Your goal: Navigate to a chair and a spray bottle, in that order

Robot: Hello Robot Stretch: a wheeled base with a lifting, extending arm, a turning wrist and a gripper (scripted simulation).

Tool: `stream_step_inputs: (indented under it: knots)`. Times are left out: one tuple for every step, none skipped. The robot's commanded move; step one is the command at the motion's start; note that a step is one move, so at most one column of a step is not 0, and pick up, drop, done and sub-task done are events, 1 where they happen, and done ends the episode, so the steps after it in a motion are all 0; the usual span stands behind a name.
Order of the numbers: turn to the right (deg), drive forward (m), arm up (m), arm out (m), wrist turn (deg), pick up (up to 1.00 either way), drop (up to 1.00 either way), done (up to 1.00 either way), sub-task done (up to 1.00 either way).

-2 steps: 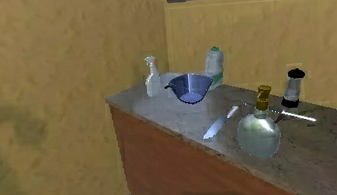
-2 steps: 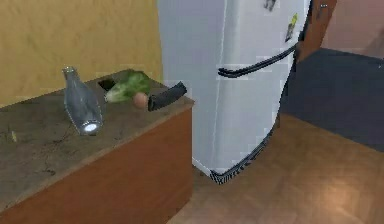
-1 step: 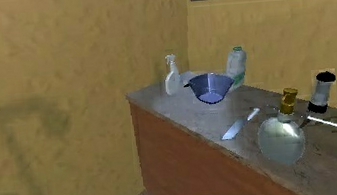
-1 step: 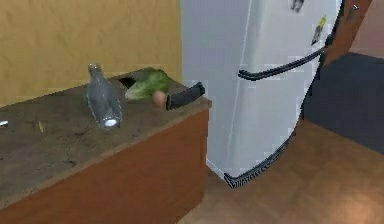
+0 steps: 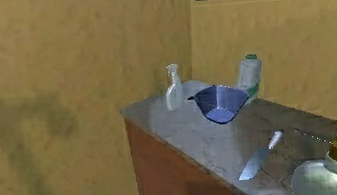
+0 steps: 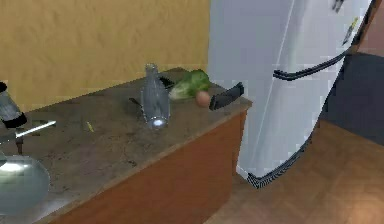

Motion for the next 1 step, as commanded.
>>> stream_step_inputs:
  knots:
    - [0.0, 0.0, 0.0, 0.0, 0.0, 0.0, 0.0, 1.0, 0.0]
